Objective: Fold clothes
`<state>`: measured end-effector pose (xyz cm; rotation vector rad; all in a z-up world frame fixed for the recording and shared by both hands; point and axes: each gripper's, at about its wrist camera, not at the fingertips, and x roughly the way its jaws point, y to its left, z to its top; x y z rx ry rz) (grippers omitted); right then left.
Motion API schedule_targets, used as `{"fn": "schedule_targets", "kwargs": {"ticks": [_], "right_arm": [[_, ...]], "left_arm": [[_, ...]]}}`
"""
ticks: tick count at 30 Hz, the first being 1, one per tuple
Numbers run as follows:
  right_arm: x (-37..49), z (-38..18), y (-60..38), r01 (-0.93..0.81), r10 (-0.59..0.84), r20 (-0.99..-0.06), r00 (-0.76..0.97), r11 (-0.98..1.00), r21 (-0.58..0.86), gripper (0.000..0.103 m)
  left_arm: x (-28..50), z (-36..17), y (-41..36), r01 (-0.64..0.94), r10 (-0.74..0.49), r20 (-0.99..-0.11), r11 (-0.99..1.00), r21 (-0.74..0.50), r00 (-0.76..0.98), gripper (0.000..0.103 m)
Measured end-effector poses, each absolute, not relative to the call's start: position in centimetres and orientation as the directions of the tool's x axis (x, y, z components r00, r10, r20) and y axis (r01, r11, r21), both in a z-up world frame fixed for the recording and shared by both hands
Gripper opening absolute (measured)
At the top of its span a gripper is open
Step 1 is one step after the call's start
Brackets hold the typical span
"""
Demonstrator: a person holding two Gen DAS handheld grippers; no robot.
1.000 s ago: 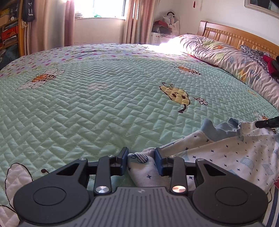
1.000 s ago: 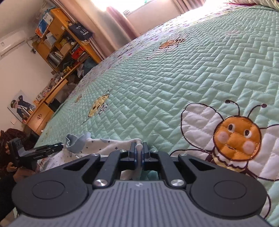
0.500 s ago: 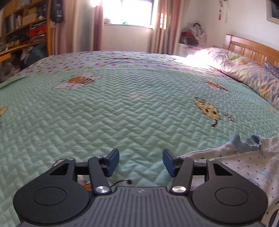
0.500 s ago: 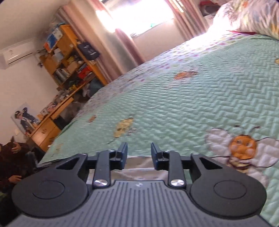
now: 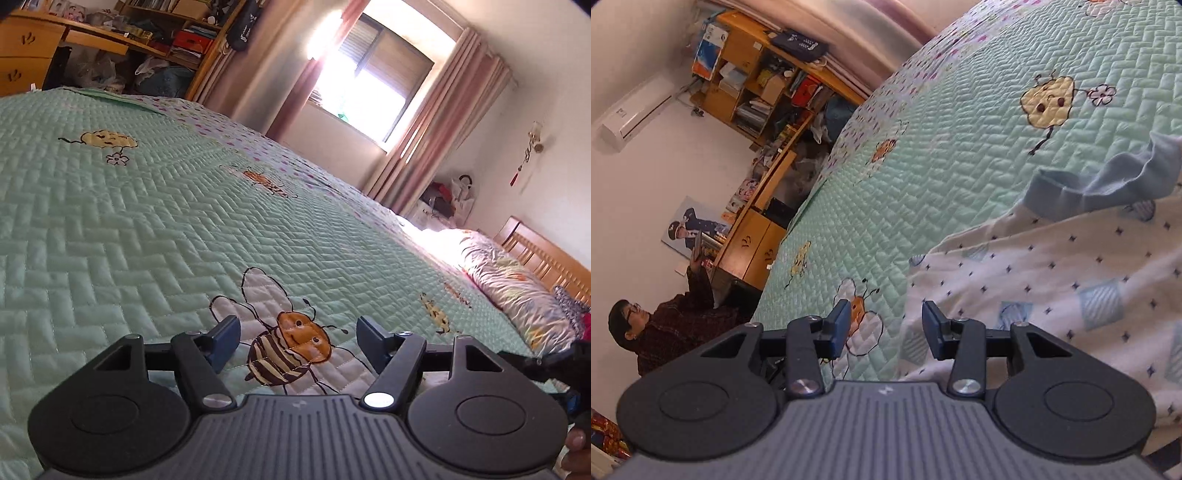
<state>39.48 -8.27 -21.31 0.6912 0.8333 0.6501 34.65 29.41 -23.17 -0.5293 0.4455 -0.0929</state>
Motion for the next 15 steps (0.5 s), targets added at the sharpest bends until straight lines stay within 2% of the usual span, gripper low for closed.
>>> {"fn": "schedule_targets", "kwargs": {"ticks": [2, 5, 7, 11, 15], "right_arm": [[38.2, -21.6, -7.4, -0.229, 0.733, -0.459, 0.502, 0.624, 0.747, 0.045], [38.1, -24.7, -4.3, -0.173, 0.757, -0.523, 0.391, 0.618, 0.767, 0.046], [37.5, -24.4, -3.6, -0.192, 0.746, -0.497, 0.444, 0.621, 0.76, 0.05], [35.3, -21.8, -5.7, -0.218, 0.749, -0.398, 0.53, 0.574, 0.789, 0.049], [33.6, -22.4, -5.3, -0.188, 0.739, -0.423, 0.525, 0.585, 0.789, 0.049]], "left_arm": [[34.9, -23.4, 29.9, -0.038, -0.207, -0.385, 0.84, -0.541, 0.899, 0.073], [34.9, -23.6, 30.5, -0.048, -0.212, -0.376, 0.816, -0.576, 0.902, 0.072], [34.5, -23.6, 30.9, -0.048, -0.215, -0.363, 0.801, -0.596, 0.907, 0.073], [33.7, -23.6, 31.6, -0.05, -0.233, -0.355, 0.772, -0.634, 0.906, 0.073], [33.6, -23.9, 31.6, -0.051, -0.238, -0.358, 0.767, -0.639, 0.903, 0.075]]}}
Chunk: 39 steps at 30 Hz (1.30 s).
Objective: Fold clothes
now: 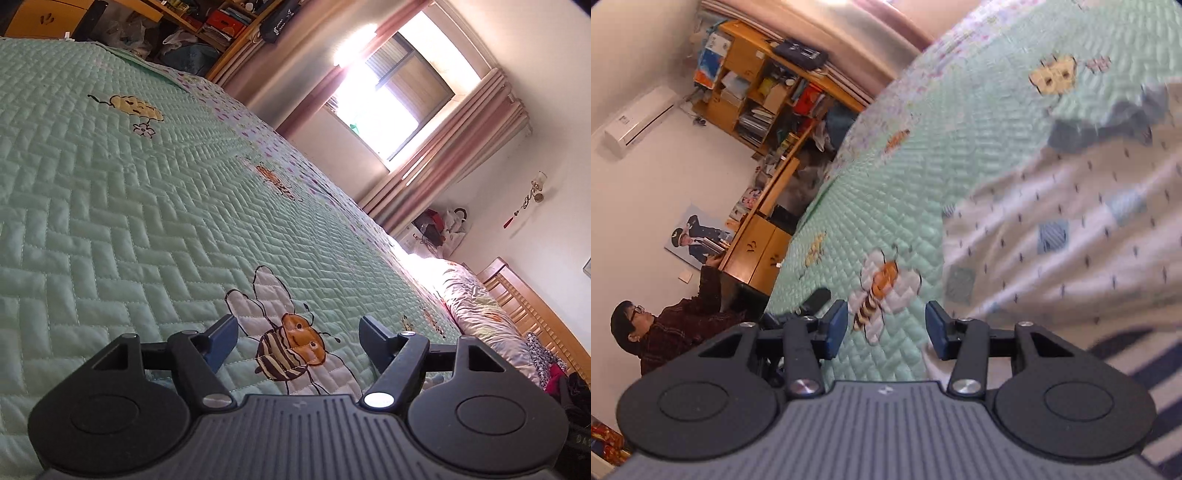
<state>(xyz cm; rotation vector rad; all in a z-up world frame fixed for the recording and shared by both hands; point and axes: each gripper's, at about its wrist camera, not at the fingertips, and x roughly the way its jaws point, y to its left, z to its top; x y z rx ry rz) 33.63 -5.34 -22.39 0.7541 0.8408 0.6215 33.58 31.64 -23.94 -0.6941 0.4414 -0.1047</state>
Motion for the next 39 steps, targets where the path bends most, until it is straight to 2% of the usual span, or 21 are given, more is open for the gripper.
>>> {"fn": "schedule_targets", "kwargs": {"ticks": [4, 9, 12, 15, 18, 23, 25, 27, 30, 34, 37, 39], "right_arm": [[34.4, -25.1, -1.8, -0.143, 0.757, -0.457, 0.466, 0.574, 0.806, 0.047], [31.5, -21.9, -4.1, -0.235, 0.717, -0.389, 0.578, 0.603, 0.762, 0.048], [32.8, -23.0, -6.4, -0.165, 0.7, -0.364, 0.615, 0.565, 0.808, 0.049], [34.7, -25.9, -5.7, -0.072, 0.741, -0.398, 0.541, 0.512, 0.856, 0.047], [34.2, -25.7, -4.3, -0.14, 0.787, -0.369, 0.494, 0.491, 0.86, 0.048], [35.4, -23.8, -6.2, -0.124, 0.708, -0.312, 0.634, 0.492, 0.862, 0.048], [36.9, -24.8, -6.6, -0.053, 0.681, -0.333, 0.652, 0.478, 0.877, 0.049], [38.1, -26.5, -4.9, -0.016, 0.716, -0.365, 0.595, 0.464, 0.886, 0.047], [38.4, -25.8, -2.6, -0.082, 0.751, -0.37, 0.547, 0.488, 0.869, 0.049], [37.5, -23.7, -4.6, -0.13, 0.71, -0.308, 0.633, 0.489, 0.862, 0.049], [38.6, -24.9, -5.9, -0.047, 0.675, -0.351, 0.649, 0.496, 0.867, 0.05], [39.4, -25.9, -4.3, -0.048, 0.721, -0.369, 0.587, 0.486, 0.873, 0.047]], "left_arm": [[33.5, -24.5, 31.9, -0.044, -0.247, -0.348, 0.757, -0.652, 0.905, 0.075], [33.7, -24.8, 31.9, -0.047, -0.251, -0.349, 0.75, -0.66, 0.903, 0.078], [33.8, -24.8, 31.5, -0.042, -0.247, -0.354, 0.767, -0.64, 0.902, 0.081], [33.9, -25.0, 31.7, -0.038, -0.254, -0.344, 0.753, -0.657, 0.904, 0.081], [34.0, -25.0, 31.7, -0.039, -0.254, -0.343, 0.751, -0.659, 0.904, 0.081], [34.0, -25.1, 31.8, -0.037, -0.255, -0.34, 0.749, -0.661, 0.905, 0.082], [34.1, -25.2, 31.7, -0.037, -0.253, -0.341, 0.753, -0.657, 0.905, 0.083], [34.1, -25.2, 31.6, -0.035, -0.253, -0.341, 0.756, -0.654, 0.905, 0.084], [34.1, -25.2, 31.8, -0.032, -0.257, -0.336, 0.75, -0.661, 0.906, 0.084], [34.1, -25.2, 31.8, -0.033, -0.257, -0.337, 0.751, -0.66, 0.906, 0.084], [34.2, -25.3, 31.8, -0.033, -0.256, -0.338, 0.751, -0.659, 0.906, 0.085], [34.2, -25.3, 31.9, -0.031, -0.257, -0.336, 0.751, -0.66, 0.906, 0.085]]}}
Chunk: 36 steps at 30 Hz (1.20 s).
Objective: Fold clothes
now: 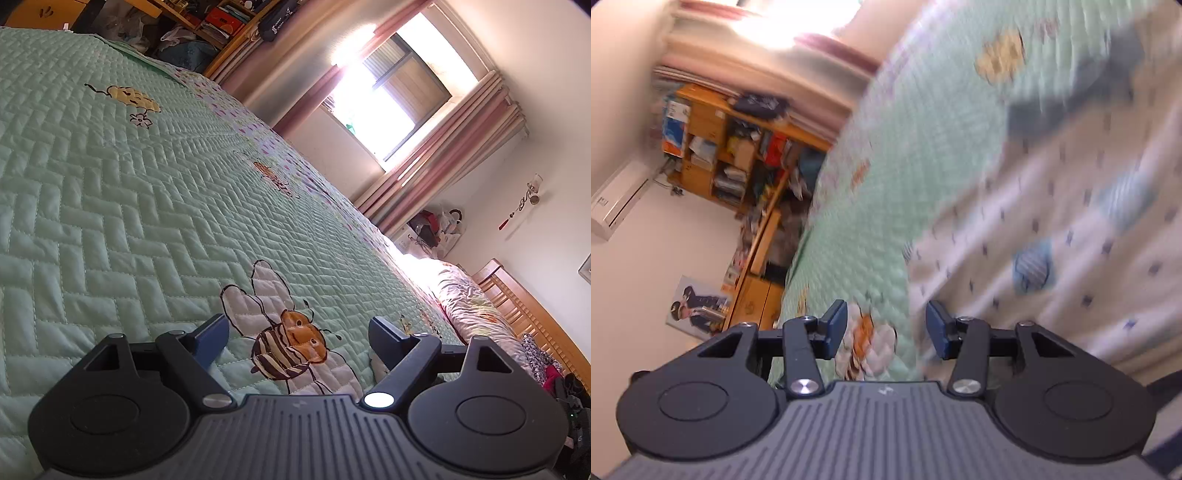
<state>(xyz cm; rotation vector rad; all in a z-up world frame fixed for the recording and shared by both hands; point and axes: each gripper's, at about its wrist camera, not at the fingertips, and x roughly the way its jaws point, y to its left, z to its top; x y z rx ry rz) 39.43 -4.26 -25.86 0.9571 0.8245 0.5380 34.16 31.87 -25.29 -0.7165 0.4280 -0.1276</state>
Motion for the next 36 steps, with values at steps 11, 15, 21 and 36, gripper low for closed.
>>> {"fn": "schedule_targets", "kwargs": {"ticks": [11, 15, 21, 36], "right_arm": [[39.7, -25.6, -10.6, 0.005, 0.672, -0.337, 0.66, 0.444, 0.896, 0.051], [39.6, -24.0, -13.0, -0.034, 0.643, -0.327, 0.693, 0.482, 0.876, 0.051], [43.3, -24.2, -17.2, 0.008, 0.594, -0.419, 0.687, 0.57, 0.822, 0.054], [43.3, -25.2, -17.9, 0.022, 0.501, -0.462, 0.732, 0.66, 0.751, 0.057]], "left_arm": [[34.1, -25.4, 32.0, -0.027, -0.263, -0.331, 0.745, -0.666, 0.906, 0.086], [34.1, -25.4, 32.0, -0.027, -0.263, -0.331, 0.745, -0.667, 0.906, 0.086], [34.1, -25.3, 31.9, -0.027, -0.262, -0.334, 0.75, -0.661, 0.906, 0.086], [34.0, -25.2, 31.6, -0.017, -0.269, -0.327, 0.749, -0.662, 0.906, 0.089]]}}
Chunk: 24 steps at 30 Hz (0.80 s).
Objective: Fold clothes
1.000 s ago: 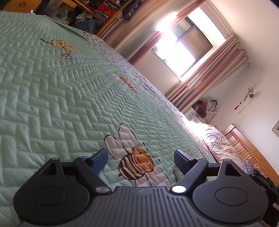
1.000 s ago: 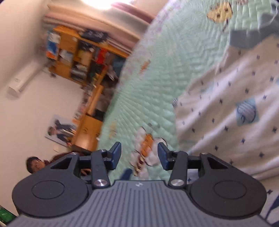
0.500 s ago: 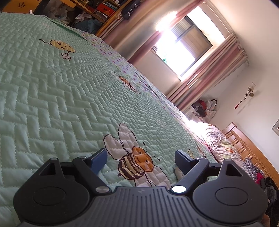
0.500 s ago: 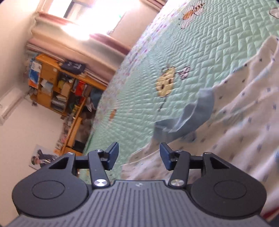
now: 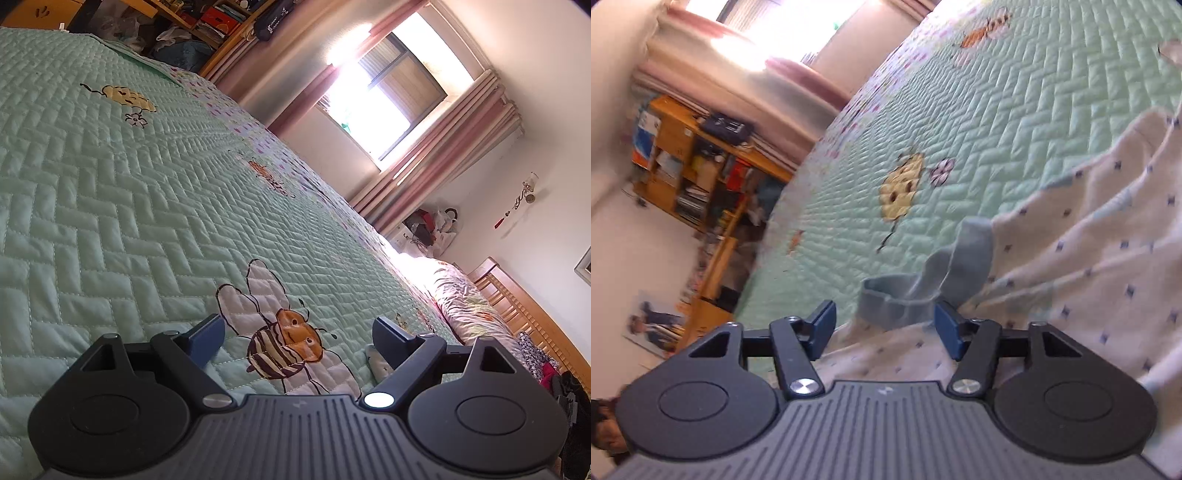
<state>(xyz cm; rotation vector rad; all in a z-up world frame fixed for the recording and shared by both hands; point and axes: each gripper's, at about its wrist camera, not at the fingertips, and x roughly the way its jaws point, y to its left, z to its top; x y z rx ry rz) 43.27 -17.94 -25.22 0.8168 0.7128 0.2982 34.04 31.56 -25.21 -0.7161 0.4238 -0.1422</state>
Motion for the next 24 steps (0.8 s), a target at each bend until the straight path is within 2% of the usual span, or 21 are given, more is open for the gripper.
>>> {"fn": "schedule_targets", "kwargs": {"ticks": [2, 5, 10, 12, 15, 17, 21, 24], "right_arm": [[42.2, -24.3, -17.4, -0.001, 0.508, -0.442, 0.739, 0.657, 0.754, 0.058], [39.3, -23.6, -14.7, -0.113, 0.655, -0.355, 0.666, 0.56, 0.821, 0.059], [34.7, -24.3, -8.5, -0.204, 0.803, -0.324, 0.5, 0.473, 0.857, 0.059], [33.3, -24.4, -7.0, -0.235, 0.811, -0.362, 0.459, 0.504, 0.831, 0.059], [31.1, -23.9, -6.6, -0.314, 0.743, -0.489, 0.458, 0.649, 0.692, 0.059], [30.3, -23.8, -8.3, -0.283, 0.721, -0.488, 0.493, 0.663, 0.693, 0.059], [28.0, -23.8, -9.4, -0.266, 0.767, -0.416, 0.488, 0.585, 0.766, 0.061], [26.1, -23.8, -7.0, -0.331, 0.794, -0.447, 0.412, 0.588, 0.738, 0.061]], "left_arm": [[34.2, -25.2, 31.5, -0.019, -0.268, -0.331, 0.751, -0.66, 0.905, 0.089], [34.3, -25.2, 31.4, -0.016, -0.269, -0.334, 0.758, -0.652, 0.903, 0.091], [34.1, -25.3, 31.5, -0.011, -0.275, -0.324, 0.748, -0.664, 0.905, 0.091], [34.2, -25.3, 31.5, -0.011, -0.275, -0.325, 0.748, -0.664, 0.905, 0.091], [34.3, -25.4, 31.6, -0.011, -0.276, -0.324, 0.746, -0.666, 0.905, 0.091], [34.3, -25.4, 31.6, -0.012, -0.275, -0.325, 0.746, -0.666, 0.905, 0.091], [34.2, -25.4, 31.6, -0.011, -0.275, -0.325, 0.749, -0.663, 0.905, 0.091], [34.3, -25.4, 31.6, -0.01, -0.276, -0.323, 0.747, -0.665, 0.905, 0.092]]}}
